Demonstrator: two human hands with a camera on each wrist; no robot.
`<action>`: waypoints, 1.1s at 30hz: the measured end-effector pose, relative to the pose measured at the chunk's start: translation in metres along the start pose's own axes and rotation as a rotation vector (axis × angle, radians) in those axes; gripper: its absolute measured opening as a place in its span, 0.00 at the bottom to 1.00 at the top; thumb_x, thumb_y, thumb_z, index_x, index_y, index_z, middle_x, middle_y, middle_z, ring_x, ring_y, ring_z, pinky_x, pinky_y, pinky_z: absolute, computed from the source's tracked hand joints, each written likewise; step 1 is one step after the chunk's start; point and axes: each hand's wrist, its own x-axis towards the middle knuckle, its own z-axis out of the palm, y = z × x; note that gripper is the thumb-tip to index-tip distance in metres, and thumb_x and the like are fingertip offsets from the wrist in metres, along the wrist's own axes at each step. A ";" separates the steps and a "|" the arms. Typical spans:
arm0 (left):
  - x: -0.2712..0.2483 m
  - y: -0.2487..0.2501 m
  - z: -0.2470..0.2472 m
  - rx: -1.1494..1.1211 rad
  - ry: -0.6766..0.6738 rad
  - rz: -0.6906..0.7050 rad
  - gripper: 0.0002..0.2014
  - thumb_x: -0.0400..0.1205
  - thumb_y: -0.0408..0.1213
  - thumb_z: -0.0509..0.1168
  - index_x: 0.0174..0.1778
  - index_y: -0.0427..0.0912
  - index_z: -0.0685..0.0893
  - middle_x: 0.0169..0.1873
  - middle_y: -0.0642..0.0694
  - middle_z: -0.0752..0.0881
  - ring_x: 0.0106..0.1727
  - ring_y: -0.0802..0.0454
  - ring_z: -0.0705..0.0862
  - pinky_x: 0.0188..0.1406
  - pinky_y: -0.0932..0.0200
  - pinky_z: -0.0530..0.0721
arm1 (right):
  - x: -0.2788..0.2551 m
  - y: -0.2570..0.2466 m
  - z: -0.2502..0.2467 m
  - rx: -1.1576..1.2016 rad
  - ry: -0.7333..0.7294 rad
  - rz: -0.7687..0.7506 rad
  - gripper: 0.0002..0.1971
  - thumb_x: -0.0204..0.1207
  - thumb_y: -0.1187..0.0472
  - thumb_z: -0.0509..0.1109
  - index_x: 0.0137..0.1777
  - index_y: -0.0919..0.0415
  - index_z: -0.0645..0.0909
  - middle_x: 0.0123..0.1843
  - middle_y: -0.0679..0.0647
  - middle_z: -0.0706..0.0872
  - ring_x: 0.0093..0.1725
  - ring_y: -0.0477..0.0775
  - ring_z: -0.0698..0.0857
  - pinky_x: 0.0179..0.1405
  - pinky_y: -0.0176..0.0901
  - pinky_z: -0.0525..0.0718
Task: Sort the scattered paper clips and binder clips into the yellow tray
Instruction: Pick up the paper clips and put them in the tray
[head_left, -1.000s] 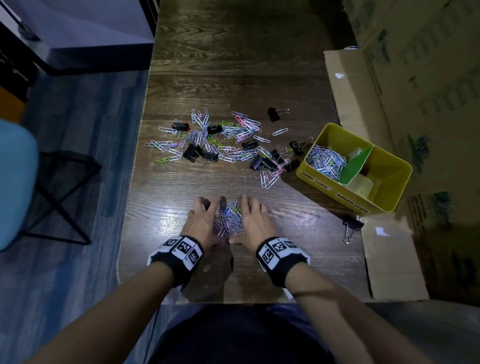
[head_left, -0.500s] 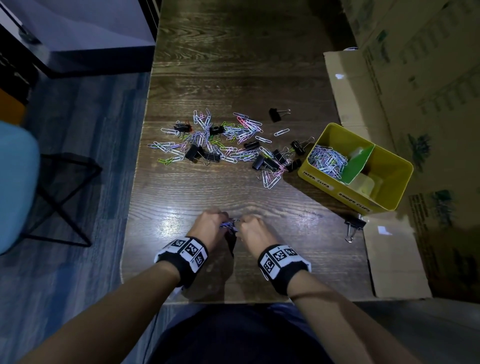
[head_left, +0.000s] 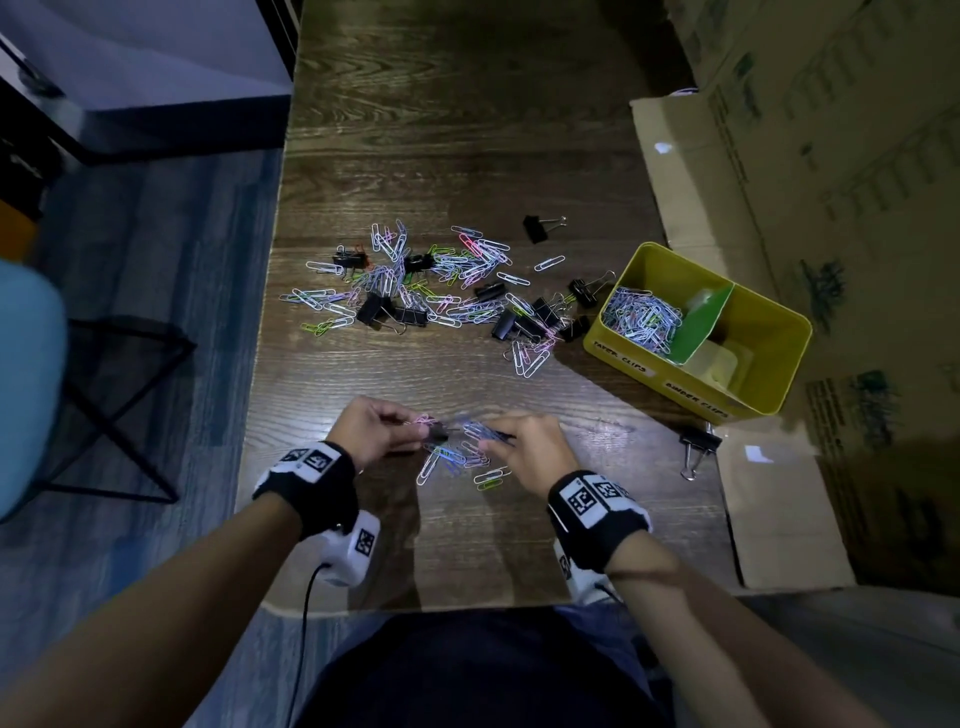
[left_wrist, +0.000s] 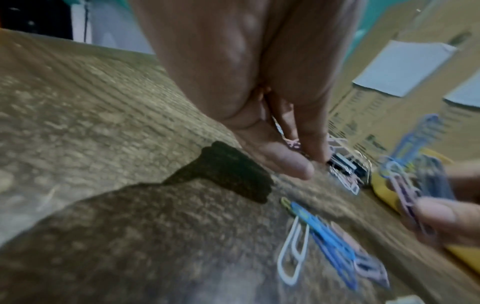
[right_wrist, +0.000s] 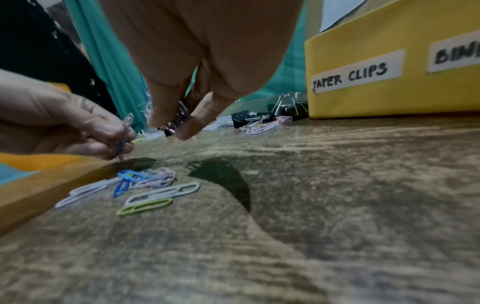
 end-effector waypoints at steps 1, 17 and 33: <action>0.001 0.004 -0.002 -0.056 -0.002 -0.015 0.09 0.71 0.18 0.70 0.31 0.36 0.87 0.24 0.46 0.88 0.26 0.56 0.86 0.30 0.67 0.87 | -0.002 0.001 -0.003 0.014 0.028 -0.021 0.14 0.73 0.59 0.75 0.57 0.62 0.87 0.49 0.58 0.89 0.50 0.55 0.85 0.57 0.46 0.82; 0.032 0.175 0.135 -0.044 -0.394 0.188 0.05 0.75 0.23 0.68 0.45 0.29 0.85 0.26 0.49 0.89 0.27 0.58 0.86 0.30 0.70 0.85 | -0.036 -0.003 -0.125 0.161 0.590 -0.256 0.14 0.68 0.63 0.78 0.54 0.66 0.87 0.46 0.47 0.86 0.41 0.44 0.86 0.43 0.36 0.87; 0.074 0.184 0.200 0.641 -0.284 0.448 0.07 0.80 0.32 0.65 0.49 0.41 0.88 0.39 0.41 0.90 0.38 0.54 0.88 0.46 0.61 0.85 | 0.018 0.043 -0.223 -0.224 0.414 0.130 0.17 0.72 0.59 0.77 0.60 0.62 0.86 0.51 0.61 0.90 0.48 0.57 0.87 0.58 0.46 0.83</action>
